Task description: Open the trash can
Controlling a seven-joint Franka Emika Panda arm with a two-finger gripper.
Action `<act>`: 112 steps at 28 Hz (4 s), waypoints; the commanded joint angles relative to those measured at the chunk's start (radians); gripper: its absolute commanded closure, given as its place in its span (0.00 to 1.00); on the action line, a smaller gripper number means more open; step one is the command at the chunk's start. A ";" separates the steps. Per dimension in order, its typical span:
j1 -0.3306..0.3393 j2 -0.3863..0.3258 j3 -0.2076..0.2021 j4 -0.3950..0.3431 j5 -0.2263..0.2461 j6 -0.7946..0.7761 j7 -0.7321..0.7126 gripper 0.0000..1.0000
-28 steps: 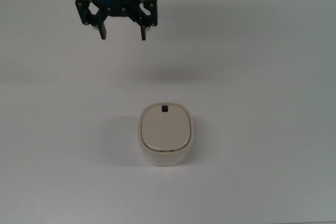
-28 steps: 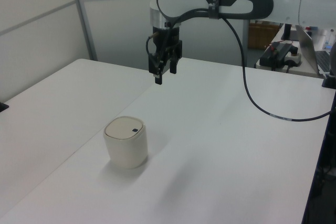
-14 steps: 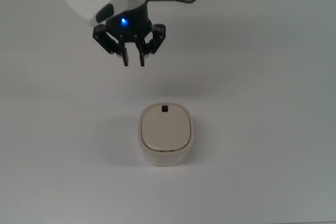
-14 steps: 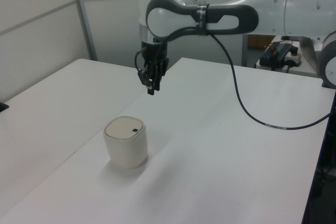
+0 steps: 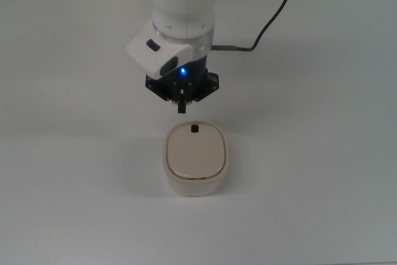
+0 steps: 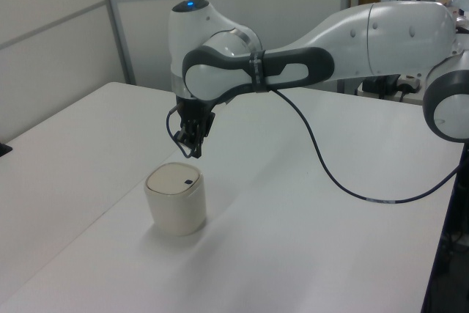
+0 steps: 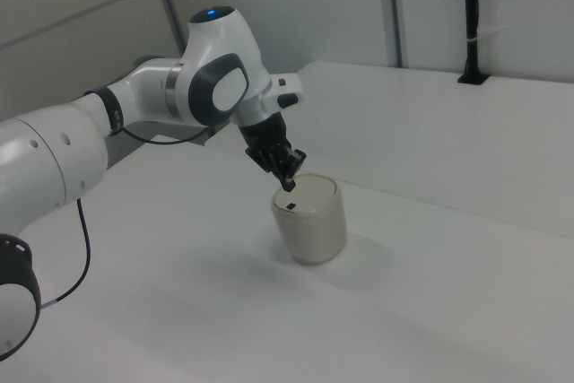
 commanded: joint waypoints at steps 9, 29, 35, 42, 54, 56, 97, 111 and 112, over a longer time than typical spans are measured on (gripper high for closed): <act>0.039 0.046 -0.005 -0.015 -0.048 0.054 0.049 1.00; 0.056 0.097 -0.005 -0.012 -0.082 0.072 0.068 1.00; 0.057 0.125 -0.005 -0.012 -0.096 0.083 0.066 1.00; 0.057 0.140 -0.005 -0.012 -0.097 0.083 0.063 1.00; 0.057 0.067 -0.008 0.009 -0.070 0.072 0.091 1.00; 0.057 0.040 -0.017 0.009 -0.048 0.069 0.089 0.97; 0.016 -0.217 -0.120 0.009 -0.042 -0.387 -0.101 0.00; -0.019 -0.216 -0.120 0.008 0.001 -0.399 -0.130 0.00; -0.021 -0.216 -0.120 0.008 0.001 -0.399 -0.130 0.00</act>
